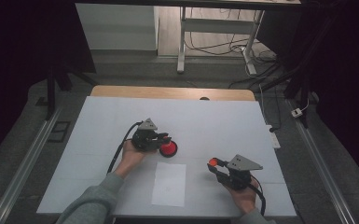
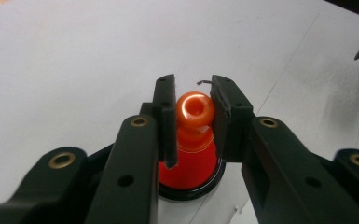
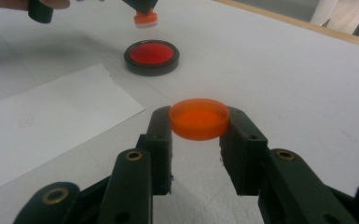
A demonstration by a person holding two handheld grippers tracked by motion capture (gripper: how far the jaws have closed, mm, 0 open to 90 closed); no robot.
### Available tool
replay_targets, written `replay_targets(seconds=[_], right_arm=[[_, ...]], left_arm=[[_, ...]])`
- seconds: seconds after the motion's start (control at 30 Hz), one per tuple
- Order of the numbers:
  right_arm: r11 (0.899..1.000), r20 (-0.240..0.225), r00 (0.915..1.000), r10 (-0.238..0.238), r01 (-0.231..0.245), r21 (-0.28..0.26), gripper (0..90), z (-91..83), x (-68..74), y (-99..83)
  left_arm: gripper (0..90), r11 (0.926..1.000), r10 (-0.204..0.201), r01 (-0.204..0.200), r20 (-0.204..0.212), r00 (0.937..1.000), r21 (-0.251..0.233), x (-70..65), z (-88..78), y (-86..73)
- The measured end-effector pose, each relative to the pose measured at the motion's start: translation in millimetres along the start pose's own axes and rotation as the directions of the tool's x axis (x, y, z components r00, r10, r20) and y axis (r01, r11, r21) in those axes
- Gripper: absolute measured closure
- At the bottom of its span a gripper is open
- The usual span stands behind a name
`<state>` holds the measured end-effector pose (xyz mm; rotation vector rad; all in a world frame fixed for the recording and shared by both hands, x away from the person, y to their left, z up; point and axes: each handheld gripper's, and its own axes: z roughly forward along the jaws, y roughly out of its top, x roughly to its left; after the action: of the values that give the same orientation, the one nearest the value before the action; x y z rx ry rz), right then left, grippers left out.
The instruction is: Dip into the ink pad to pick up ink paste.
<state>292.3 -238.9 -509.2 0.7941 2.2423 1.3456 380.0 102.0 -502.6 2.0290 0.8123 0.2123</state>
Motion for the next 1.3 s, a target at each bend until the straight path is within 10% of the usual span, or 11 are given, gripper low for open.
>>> replay_targets(seconds=[1.3], right_arm=[[1.0, -0.012, 0.9999, -0.006, 0.006, 0.001, 64.2, -0.3, -0.2, -0.6]], left_arm=[[72.6, 0.9965, 0.047, -0.043, -0.056, 0.9973, 0.072, -1.3, 19.6, -12.1]])
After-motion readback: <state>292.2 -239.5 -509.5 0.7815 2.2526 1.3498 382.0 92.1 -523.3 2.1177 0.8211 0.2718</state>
